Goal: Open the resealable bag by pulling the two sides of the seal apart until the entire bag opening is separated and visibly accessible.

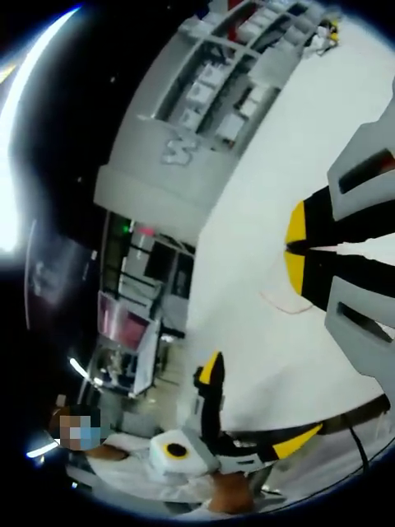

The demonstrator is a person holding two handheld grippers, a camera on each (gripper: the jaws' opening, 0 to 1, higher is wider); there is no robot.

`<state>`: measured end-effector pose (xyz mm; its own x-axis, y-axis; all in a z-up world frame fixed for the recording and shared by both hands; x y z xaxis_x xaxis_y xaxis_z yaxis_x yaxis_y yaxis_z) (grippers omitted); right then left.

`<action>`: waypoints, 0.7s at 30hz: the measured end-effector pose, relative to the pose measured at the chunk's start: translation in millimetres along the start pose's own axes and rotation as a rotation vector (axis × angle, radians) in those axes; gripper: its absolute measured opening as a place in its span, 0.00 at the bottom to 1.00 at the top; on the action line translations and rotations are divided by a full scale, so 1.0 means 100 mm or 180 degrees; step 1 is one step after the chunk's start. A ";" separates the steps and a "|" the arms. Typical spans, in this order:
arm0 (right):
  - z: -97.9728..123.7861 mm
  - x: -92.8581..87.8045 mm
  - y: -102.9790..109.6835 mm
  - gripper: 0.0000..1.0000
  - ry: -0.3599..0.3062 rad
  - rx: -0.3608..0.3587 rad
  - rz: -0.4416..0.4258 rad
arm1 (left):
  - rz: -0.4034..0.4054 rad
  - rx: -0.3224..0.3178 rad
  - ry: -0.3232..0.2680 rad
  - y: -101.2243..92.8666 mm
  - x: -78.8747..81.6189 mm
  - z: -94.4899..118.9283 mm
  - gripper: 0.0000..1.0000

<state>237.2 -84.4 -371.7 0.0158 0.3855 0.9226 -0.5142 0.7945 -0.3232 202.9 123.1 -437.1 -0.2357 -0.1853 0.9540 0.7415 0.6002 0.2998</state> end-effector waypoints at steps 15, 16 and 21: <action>-0.11 0.04 -0.10 0.00 -0.0053 -0.0066 -0.0096 | 0.0021 -0.0009 -0.0021 -0.02 0.03 0.00 0.99; -0.11 0.05 -0.11 0.00 -0.0057 -0.0068 -0.0101 | 0.0020 -0.0006 -0.0024 -0.02 0.03 0.00 0.99; -0.14 0.04 -0.13 0.00 -0.0059 -0.0079 -0.0129 | 0.0027 0.0002 -0.0030 -0.02 0.04 0.00 0.99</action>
Point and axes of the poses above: the point that each gripper's makers call its tool centre point, and the gripper's own axes: z roughly backward along the fingers, y roughly to its left, x roughly out of its top, the point moved 8 cm from there along z, roughly backward along the fingers, and after that the axes turned 3 degrees about -z, right-handed, at the moved point
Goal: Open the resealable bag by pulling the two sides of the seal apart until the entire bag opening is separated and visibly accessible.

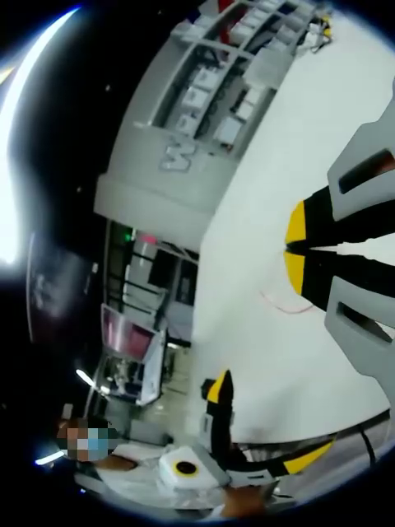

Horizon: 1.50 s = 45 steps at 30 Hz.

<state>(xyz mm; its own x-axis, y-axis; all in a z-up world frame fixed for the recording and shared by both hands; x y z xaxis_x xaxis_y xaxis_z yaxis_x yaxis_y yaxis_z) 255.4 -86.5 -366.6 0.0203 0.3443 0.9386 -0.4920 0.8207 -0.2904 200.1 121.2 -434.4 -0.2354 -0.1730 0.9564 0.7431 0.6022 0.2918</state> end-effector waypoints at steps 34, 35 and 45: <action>-0.16 0.02 -0.13 0.00 -0.0068 -0.0075 -0.0201 | 0.0029 -0.0017 -0.0008 -0.05 0.03 0.04 0.98; -0.16 0.01 -0.13 0.00 -0.0069 -0.0074 -0.0206 | 0.0032 -0.0017 -0.0007 -0.05 0.03 0.05 0.98; -0.20 0.02 -0.17 0.00 -0.0073 -0.0093 -0.0239 | 0.0056 -0.0028 0.0001 -0.07 0.02 0.04 0.97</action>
Point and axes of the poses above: the point that each gripper's makers call its tool centre point, and the gripper's own axes: z roughly backward along the fingers, y roughly to its left, x roughly out of its top, the point moved 8 cm from there along z, roughly backward along the fingers, and after that the axes turned 3 degrees about -z, right-handed, at the moved point
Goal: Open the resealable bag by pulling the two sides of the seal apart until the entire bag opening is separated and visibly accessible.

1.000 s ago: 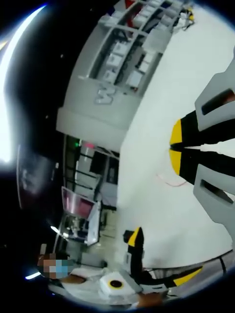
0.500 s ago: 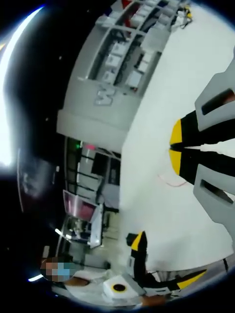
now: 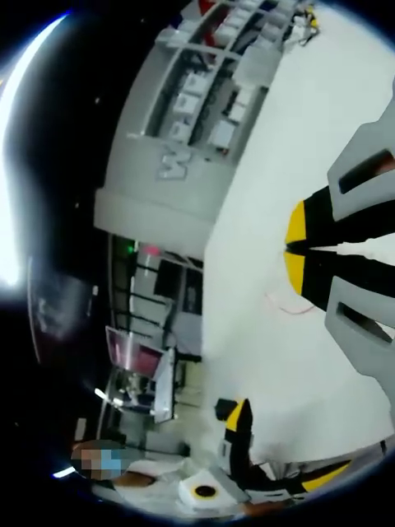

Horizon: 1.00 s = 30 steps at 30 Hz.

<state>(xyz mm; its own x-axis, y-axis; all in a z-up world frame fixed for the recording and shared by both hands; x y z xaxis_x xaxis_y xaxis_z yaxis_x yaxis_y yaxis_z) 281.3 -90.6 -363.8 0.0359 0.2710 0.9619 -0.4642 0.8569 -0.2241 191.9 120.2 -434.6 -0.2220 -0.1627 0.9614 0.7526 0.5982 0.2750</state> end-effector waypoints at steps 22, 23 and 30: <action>-0.15 0.08 -0.14 0.00 -0.0020 -0.0033 -0.0092 | 0.0036 0.0003 0.0014 -0.02 0.03 0.02 0.96; -0.16 0.08 -0.15 0.00 -0.0018 -0.0034 -0.0095 | 0.0039 0.0002 0.0016 -0.02 0.03 0.02 0.96; -0.21 0.07 -0.18 0.00 -0.0001 -0.0046 -0.0144 | 0.0045 0.0014 0.0010 -0.02 0.05 0.04 0.96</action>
Point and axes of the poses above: the point that each gripper's makers call its tool centre point, and the gripper's own axes: z roughly backward along the fingers, y roughly to its left, x roughly out of its top, the point moved 8 cm from there along z, roughly backward along the fingers, and after that the axes turned 3 degrees about -z, right-handed, at the moved point
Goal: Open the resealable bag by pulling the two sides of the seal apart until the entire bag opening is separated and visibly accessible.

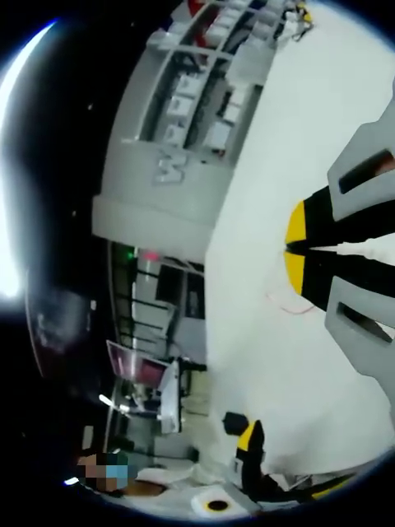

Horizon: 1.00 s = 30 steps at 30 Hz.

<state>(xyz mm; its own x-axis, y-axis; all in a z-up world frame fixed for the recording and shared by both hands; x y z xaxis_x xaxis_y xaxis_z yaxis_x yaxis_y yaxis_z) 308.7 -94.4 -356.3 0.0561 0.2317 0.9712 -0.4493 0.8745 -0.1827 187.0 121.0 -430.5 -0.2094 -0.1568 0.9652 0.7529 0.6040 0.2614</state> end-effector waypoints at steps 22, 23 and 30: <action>-0.29 0.06 -0.16 0.00 -0.0018 -0.0071 -0.0111 | -0.0025 0.0024 -0.0020 -0.01 0.03 -0.01 0.96; -0.31 0.06 -0.17 0.00 -0.0015 -0.0077 -0.0118 | -0.0025 0.0026 -0.0018 -0.01 0.03 -0.01 0.96; -0.46 0.04 -0.19 0.00 -0.0004 -0.0087 -0.0166 | -0.0028 0.0029 -0.0012 -0.01 0.01 -0.01 0.96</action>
<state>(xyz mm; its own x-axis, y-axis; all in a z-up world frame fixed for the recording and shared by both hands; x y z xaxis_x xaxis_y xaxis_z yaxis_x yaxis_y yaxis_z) 358.0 -90.6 -355.7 0.0776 0.1851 0.9796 -0.4212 0.8967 -0.1361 186.6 119.7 -429.4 -0.2182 -0.1591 0.9628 0.7453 0.6097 0.2697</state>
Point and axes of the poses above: the point that each gripper's makers call its tool centre point, and the gripper's own axes: z roughly backward along the fingers, y roughly to its left, x roughly out of its top, the point moved 8 cm from there along z, roughly backward along the fingers, and after that the axes turned 3 degrees about -z, right-handed, at the moved point
